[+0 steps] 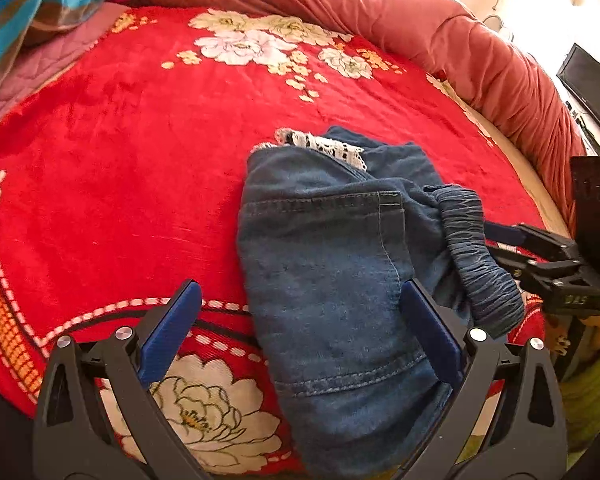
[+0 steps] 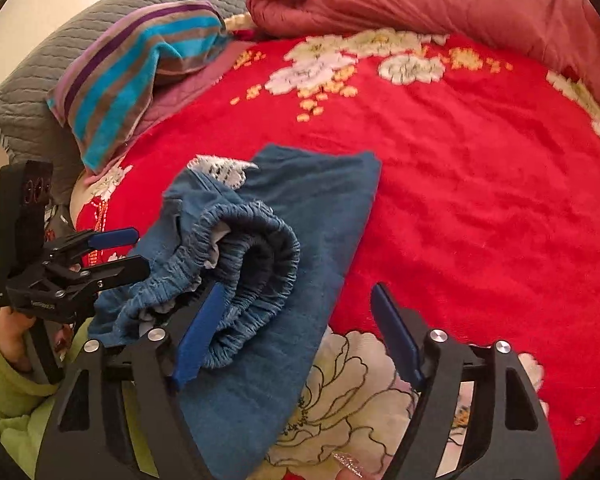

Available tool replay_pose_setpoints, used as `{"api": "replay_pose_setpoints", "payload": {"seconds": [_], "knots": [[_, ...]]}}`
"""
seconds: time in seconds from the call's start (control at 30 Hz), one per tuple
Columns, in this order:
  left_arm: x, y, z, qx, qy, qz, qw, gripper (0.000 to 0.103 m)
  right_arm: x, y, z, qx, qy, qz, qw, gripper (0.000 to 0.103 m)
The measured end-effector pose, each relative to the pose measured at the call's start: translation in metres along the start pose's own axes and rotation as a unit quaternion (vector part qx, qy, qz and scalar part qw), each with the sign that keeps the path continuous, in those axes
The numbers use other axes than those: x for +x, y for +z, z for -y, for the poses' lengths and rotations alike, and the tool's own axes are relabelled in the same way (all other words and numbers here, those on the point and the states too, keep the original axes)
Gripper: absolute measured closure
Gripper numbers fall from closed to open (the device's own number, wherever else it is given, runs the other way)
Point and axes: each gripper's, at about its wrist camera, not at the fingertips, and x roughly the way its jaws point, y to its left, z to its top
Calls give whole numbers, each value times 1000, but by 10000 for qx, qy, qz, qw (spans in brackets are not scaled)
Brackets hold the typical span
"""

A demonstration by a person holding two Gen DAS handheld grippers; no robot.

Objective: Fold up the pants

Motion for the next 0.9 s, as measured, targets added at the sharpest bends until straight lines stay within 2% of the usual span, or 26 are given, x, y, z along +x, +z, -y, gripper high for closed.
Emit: {"api": "replay_pose_setpoints", "payload": {"seconds": [0.1,0.3,0.37,0.43,0.53,0.6,0.63,0.7,0.9], "knots": [[7,1,1,32,-48,-72,10000,10,11,-2,4,91,180,-130,9997,30],[16,3,4,122,-134,-134,9997,13,19,0,8,177,422,-98,9989,29],[18,4,5,116,-217,-158,9996,20,22,1,7,90,486,-70,9988,30],[20,6,7,132,-313,-179,9993,32,24,2,8,54,559,-49,9984,32],[20,7,9,151,-387,-157,9990,43,25,4,8,18,764,-3,9971,50],[18,10,9,118,-417,-118,9990,52,22,6,2,-93,823,71,9965,68],[17,12,10,122,-430,-104,9989,57,19,8,-3,-270,733,158,9968,70],[14,16,12,173,-431,-63,9989,62,14,11,-11,-508,623,289,9963,76],[7,40,21,366,-412,164,9983,64,4,34,-28,-964,502,570,9924,79]]}}
